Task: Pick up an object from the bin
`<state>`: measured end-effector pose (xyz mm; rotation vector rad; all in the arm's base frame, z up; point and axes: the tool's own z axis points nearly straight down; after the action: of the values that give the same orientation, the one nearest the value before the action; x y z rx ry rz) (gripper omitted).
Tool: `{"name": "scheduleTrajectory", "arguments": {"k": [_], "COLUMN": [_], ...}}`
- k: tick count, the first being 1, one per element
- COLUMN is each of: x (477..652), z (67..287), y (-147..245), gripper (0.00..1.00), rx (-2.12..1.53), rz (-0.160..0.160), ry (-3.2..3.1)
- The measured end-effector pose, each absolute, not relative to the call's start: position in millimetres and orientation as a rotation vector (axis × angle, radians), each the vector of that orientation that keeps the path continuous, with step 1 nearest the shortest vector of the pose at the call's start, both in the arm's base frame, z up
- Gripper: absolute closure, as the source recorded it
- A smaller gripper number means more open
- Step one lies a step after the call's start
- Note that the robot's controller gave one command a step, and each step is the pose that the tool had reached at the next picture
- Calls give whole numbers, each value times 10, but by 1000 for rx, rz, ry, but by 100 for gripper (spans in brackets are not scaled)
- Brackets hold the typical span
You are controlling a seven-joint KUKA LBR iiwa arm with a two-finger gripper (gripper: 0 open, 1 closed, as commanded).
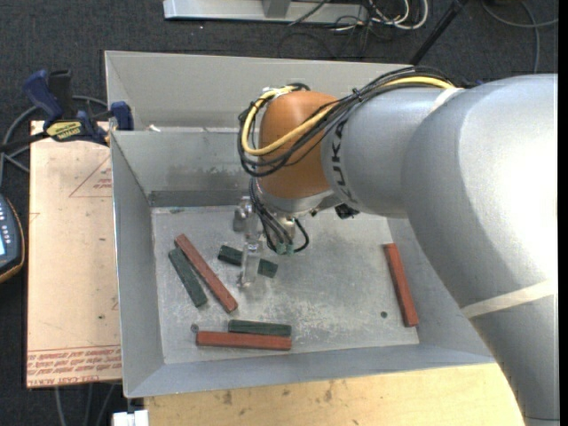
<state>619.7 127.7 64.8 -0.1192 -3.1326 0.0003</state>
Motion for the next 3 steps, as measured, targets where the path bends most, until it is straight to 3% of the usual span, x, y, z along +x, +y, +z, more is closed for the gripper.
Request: {"name": "scheduleTrajectory", "arguments": {"k": [1, 2, 3], "x": [6126, 6023, 6000], "z": [1009, 994, 689], "y": [1220, 1224, 1279], "gripper": [0, 0, 0], "rx": [-383, -577, -841], "rz": [-3, -2, -1], "ry": [-3121, -3087, -3025]}}
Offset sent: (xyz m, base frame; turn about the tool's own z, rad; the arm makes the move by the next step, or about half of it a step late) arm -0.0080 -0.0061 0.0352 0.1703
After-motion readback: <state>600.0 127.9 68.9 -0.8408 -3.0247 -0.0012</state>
